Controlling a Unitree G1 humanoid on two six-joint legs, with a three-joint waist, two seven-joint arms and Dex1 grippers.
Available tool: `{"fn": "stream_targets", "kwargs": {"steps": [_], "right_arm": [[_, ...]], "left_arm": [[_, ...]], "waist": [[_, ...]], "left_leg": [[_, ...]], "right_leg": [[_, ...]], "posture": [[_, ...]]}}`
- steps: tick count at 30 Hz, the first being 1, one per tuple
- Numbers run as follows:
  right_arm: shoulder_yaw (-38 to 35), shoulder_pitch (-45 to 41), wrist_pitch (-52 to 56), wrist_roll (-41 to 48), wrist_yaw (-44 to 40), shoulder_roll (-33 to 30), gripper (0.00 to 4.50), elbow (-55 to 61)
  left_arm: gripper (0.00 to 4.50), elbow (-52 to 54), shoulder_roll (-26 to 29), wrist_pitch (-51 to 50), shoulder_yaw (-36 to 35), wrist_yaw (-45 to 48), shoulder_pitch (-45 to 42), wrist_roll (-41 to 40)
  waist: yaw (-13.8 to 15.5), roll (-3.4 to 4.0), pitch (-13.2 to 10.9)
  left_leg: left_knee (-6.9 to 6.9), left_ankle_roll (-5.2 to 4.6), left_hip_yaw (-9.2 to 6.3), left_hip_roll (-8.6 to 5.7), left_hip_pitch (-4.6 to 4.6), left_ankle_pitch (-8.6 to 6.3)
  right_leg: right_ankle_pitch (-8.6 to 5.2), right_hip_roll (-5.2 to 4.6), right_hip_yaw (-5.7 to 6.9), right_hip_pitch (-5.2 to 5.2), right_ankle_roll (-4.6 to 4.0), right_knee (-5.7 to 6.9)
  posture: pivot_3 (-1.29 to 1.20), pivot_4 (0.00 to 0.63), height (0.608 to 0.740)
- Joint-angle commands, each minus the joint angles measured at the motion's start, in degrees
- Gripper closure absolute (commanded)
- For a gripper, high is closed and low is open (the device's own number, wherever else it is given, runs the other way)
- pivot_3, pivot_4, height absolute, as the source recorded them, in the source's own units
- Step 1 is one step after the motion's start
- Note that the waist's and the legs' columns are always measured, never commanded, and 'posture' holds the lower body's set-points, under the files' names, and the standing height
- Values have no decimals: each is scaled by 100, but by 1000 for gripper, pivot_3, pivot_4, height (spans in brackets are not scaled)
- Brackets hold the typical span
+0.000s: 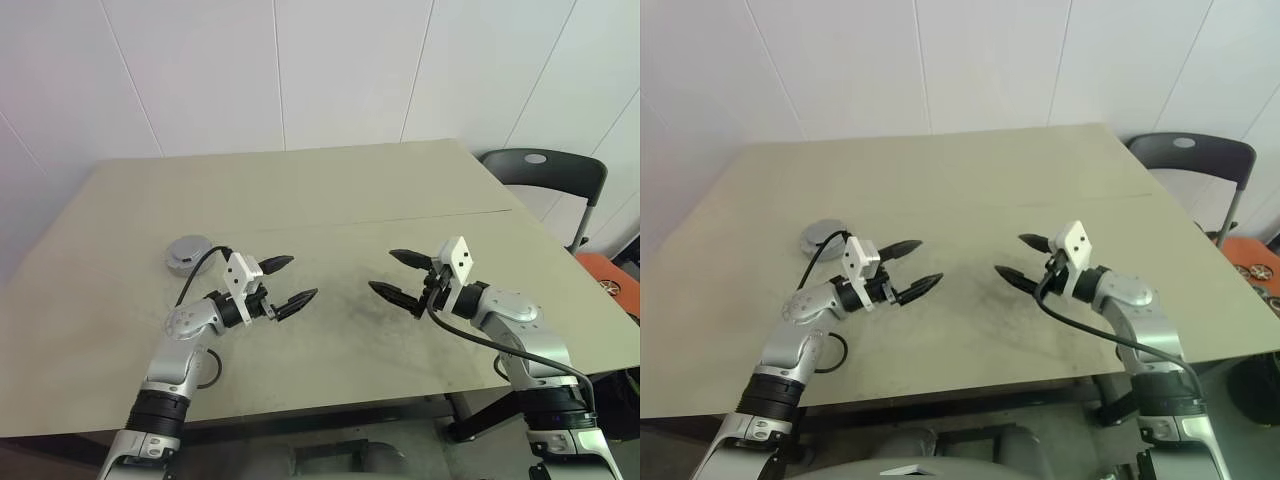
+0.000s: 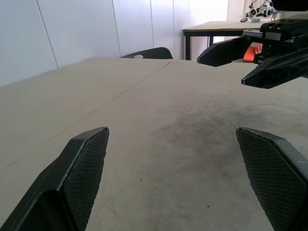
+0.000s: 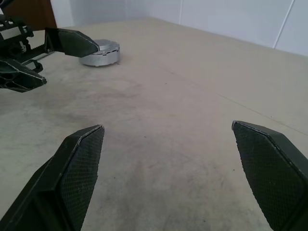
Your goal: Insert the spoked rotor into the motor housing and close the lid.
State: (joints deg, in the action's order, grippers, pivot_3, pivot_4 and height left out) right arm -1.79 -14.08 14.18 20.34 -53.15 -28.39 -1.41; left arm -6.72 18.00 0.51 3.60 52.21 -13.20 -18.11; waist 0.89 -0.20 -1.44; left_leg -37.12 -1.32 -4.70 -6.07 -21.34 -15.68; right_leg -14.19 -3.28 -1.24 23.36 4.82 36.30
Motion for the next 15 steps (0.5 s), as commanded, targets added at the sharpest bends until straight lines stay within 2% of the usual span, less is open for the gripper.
{"fn": "stream_targets", "kwargs": {"steps": [1, 15], "right_arm": [[0, -97, -142, -14, 8, 4, 49, 27], [10, -86, -197, -27, 37, -11, 49, 3]], "left_arm": [[0, 144, -7, 79, 16, -18, -81, 2], [0, -14, -37, 184, 21, 28, -109, 18]], "waist": [[0, 0, 0], [0, 0, 0]], "left_leg": [[0, 0, 0, 0, 0, 0], [0, 0, 0, 0, 0, 0]], "right_leg": [[0, 0, 0, 0, 0, 0], [0, 0, 0, 0, 0, 0]], "posture": [[0, 0, 740], [0, 0, 740]]}}
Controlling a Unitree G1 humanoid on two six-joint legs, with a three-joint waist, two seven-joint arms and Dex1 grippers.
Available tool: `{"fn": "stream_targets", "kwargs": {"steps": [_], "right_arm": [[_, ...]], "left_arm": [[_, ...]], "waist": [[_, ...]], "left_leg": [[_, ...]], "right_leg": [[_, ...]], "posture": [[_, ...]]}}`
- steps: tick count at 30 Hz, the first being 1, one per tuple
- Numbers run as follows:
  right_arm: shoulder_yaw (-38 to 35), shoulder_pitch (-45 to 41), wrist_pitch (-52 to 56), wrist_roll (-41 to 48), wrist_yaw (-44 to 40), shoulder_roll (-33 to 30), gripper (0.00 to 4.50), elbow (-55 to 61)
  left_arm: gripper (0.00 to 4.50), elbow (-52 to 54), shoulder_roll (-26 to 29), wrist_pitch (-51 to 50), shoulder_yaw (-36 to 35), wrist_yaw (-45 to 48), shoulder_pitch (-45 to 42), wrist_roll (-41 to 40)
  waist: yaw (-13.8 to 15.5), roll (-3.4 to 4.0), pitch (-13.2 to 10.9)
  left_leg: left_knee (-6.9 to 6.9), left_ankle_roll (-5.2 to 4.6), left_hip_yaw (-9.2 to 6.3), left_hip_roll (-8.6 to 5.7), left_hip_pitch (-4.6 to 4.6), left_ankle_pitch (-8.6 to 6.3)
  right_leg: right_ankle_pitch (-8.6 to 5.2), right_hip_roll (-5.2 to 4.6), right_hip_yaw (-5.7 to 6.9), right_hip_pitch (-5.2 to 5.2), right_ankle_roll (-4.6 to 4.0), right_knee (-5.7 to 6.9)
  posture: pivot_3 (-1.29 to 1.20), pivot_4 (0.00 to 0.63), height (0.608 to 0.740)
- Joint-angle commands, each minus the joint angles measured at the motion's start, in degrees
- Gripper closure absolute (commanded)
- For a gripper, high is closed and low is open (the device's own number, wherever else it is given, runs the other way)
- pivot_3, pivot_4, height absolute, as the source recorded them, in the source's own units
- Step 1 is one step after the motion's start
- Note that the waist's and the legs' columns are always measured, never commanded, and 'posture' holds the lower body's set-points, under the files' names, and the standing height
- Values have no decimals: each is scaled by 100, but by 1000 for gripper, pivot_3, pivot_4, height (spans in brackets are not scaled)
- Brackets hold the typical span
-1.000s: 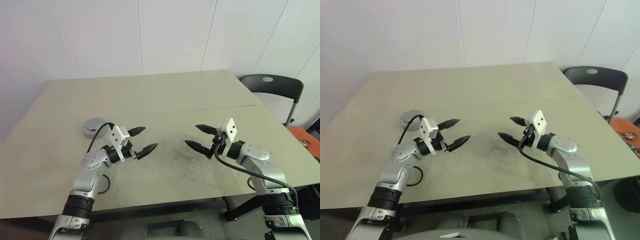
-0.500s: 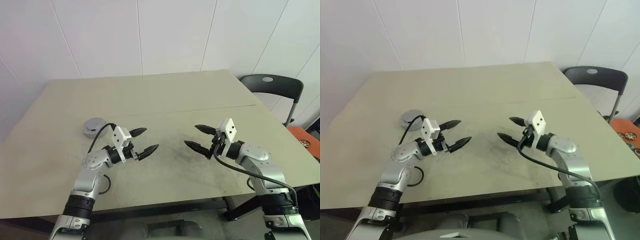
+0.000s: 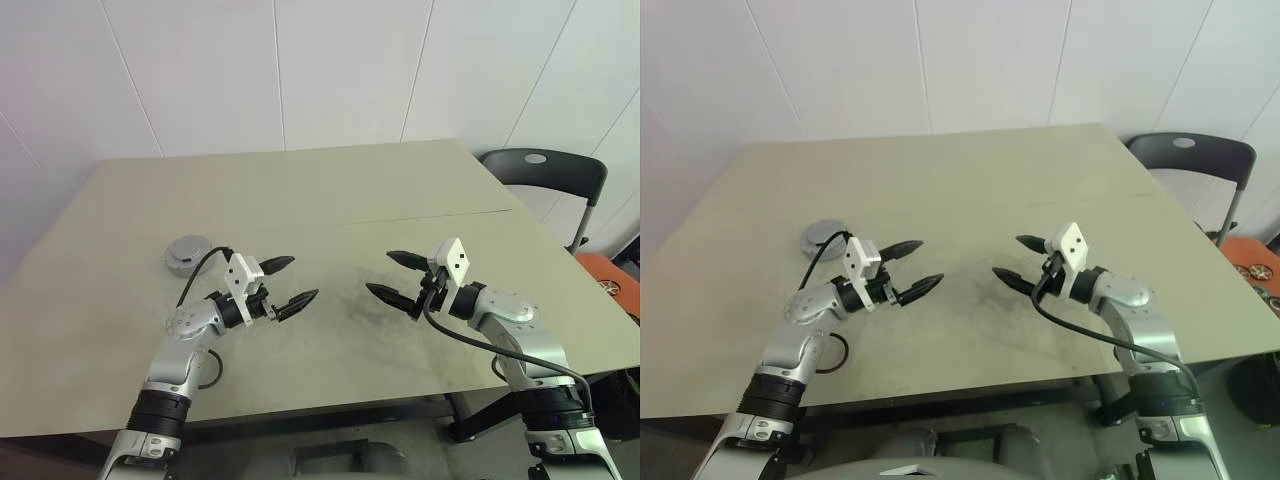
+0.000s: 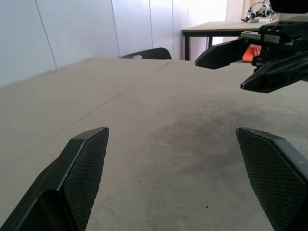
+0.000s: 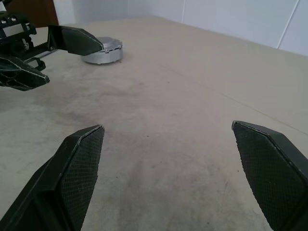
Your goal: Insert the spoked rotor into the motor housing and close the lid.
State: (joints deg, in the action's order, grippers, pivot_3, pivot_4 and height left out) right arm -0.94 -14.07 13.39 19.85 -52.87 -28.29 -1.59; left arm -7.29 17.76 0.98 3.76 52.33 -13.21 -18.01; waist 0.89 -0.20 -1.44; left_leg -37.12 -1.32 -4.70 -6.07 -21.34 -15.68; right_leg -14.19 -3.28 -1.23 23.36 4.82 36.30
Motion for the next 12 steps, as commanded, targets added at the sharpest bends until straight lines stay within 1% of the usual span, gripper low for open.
{"fn": "stream_targets", "kwargs": {"steps": [1, 12], "right_arm": [[-70, -89, -116, 20, 10, -20, 49, 25], [-81, -96, -101, 20, 18, -49, 49, 55]], "left_arm": [[0, 34, -12, 144, 4, 17, -109, 7], [0, -24, -38, 206, 5, 26, -109, 7]], "waist": [[1, 0, 0], [0, 0, 0]], "left_leg": [[0, 0, 0, 0, 0, 0], [0, 0, 0, 0, 0, 0]], "right_leg": [[0, 0, 0, 0, 0, 0], [0, 0, 0, 0, 0, 0]], "posture": [[0, 0, 740], [0, 0, 740]]}}
